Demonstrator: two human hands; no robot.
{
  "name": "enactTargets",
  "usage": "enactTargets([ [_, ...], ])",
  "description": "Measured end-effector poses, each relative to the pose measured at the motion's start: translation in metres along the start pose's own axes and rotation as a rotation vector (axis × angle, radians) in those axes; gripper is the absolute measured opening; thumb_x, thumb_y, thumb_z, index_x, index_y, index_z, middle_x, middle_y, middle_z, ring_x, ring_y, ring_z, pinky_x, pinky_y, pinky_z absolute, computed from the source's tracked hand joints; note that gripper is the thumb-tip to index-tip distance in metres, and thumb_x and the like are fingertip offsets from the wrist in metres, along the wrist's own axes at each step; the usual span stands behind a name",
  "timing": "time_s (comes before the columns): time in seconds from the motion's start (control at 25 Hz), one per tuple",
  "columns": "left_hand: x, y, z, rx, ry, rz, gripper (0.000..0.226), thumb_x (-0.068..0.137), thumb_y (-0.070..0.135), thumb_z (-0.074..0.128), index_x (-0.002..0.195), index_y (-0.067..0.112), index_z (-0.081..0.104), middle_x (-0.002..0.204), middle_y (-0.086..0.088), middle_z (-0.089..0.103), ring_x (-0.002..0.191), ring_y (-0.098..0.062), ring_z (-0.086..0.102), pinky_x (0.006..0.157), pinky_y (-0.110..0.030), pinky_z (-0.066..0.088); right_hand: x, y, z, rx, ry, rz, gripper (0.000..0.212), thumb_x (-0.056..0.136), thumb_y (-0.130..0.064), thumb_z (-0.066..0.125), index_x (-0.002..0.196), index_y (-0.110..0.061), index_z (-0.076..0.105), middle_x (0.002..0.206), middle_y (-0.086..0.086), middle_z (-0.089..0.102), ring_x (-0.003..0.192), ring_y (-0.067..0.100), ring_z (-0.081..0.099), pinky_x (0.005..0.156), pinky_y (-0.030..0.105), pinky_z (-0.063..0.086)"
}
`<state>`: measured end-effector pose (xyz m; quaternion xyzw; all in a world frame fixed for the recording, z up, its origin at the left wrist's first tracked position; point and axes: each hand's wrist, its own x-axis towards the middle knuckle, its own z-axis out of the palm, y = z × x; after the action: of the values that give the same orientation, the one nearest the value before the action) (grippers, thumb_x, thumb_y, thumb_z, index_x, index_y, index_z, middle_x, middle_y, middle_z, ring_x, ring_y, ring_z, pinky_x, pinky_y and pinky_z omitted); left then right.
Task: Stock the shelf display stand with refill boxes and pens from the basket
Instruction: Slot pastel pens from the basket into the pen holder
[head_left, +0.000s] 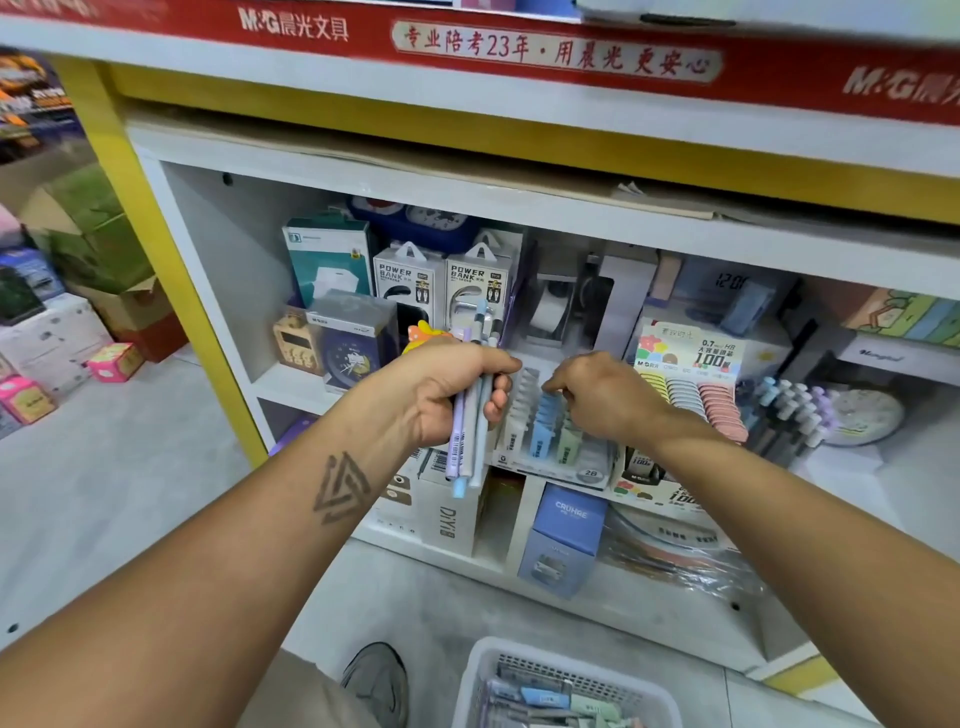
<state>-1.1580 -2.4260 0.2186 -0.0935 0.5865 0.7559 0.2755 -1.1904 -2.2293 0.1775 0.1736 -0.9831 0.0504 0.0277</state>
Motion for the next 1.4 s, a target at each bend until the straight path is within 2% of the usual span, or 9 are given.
enactTargets([
  [0.08,-0.001,0.0,0.007,-0.002,-0.094,-0.033,0.015,0.095,0.006,0.055,0.08,0.007,0.055,0.06,-0.004,0.05,0.048,-0.01,0.047,0.04,-0.018,0.041,-0.006,-0.004,-0.011,0.159,0.08,0.04,0.037,0.095,-0.005,0.056,0.129,-0.017,0.066,0.128,0.003,0.067,0.116,0.022,0.062,0.099,0.033,0.049],
  [0.28,-0.003,-0.006,0.043,0.015,-0.331,-0.098,0.016,0.089,0.004,0.058,0.105,0.003,0.062,0.068,-0.005,0.056,0.055,-0.012,0.053,0.047,-0.019,0.047,-0.046,0.008,-0.052,1.305,0.165,0.326,0.018,0.099,-0.02,0.062,0.11,-0.01,0.071,0.094,0.009,0.077,0.073,0.017,0.068,0.066,0.028,0.053],
  [0.48,0.006,-0.022,0.096,0.063,-0.463,-0.108,0.024,0.093,-0.003,0.05,0.116,-0.001,0.058,0.07,-0.012,0.06,0.053,-0.013,0.054,0.045,-0.019,0.045,-0.091,0.047,-0.068,1.554,0.232,0.338,0.023,0.089,-0.013,0.071,0.11,-0.001,0.07,0.089,0.012,0.072,0.064,0.016,0.061,0.059,0.023,0.054],
  [0.6,0.012,-0.033,0.131,0.104,-0.535,-0.137,0.023,0.092,-0.001,0.053,0.114,-0.004,0.061,0.076,-0.017,0.065,0.055,-0.016,0.059,0.047,-0.021,0.048,-0.116,0.075,-0.07,1.541,0.277,0.379,0.016,0.088,-0.005,0.071,0.103,0.0,0.07,0.079,0.011,0.071,0.061,0.015,0.06,0.059,0.023,0.055],
  [0.76,0.024,-0.041,0.159,0.127,-0.533,-0.188,0.027,0.086,0.01,0.062,0.11,-0.004,0.064,0.089,-0.022,0.071,0.068,-0.024,0.071,0.053,-0.027,0.057,-0.141,0.12,-0.087,1.513,0.657,0.533,0.009,0.092,0.004,0.064,0.099,0.001,0.069,0.069,0.008,0.068,0.054,0.013,0.057,0.054,0.02,0.05],
  [0.84,0.029,-0.043,0.167,0.181,-0.474,-0.189,0.019,0.088,0.013,0.063,0.102,0.0,0.064,0.081,-0.019,0.07,0.056,-0.021,0.067,0.045,-0.024,0.053,-0.152,0.14,-0.091,1.305,0.774,0.556,0.014,0.093,0.004,0.063,0.107,0.001,0.066,0.069,0.01,0.064,0.05,0.012,0.056,0.054,0.023,0.049],
  [1.0,0.04,-0.043,0.176,0.176,-0.396,-0.163,0.01,0.077,0.014,0.069,0.079,0.007,0.061,0.065,-0.009,0.056,0.043,-0.012,0.045,0.035,-0.018,0.036,-0.158,0.15,-0.074,0.88,0.663,0.404,0.015,0.093,0.002,0.064,0.106,-0.003,0.059,0.073,0.017,0.064,0.062,0.026,0.066,0.069,0.038,0.059],
  [1.16,0.045,-0.042,0.183,0.023,-0.397,-0.164,0.01,0.071,-0.001,0.057,0.076,0.006,0.052,0.071,-0.014,0.053,0.05,-0.015,0.044,0.04,-0.019,0.037,-0.161,0.151,-0.05,0.408,0.526,0.265,0.01,0.096,-0.021,0.064,0.1,-0.029,0.059,0.082,-0.004,0.07,0.078,0.017,0.069,0.073,0.045,0.058],
  [1.4,0.049,-0.045,0.183,0.006,-0.401,-0.169,0.016,0.084,-0.005,0.059,0.099,-0.002,0.062,0.08,-0.019,0.066,0.063,-0.023,0.065,0.055,-0.027,0.057,-0.165,0.151,-0.038,0.364,0.494,0.13,0.012,0.095,-0.018,0.065,0.096,-0.025,0.056,0.075,0.001,0.066,0.07,0.02,0.064,0.063,0.042,0.054],
])
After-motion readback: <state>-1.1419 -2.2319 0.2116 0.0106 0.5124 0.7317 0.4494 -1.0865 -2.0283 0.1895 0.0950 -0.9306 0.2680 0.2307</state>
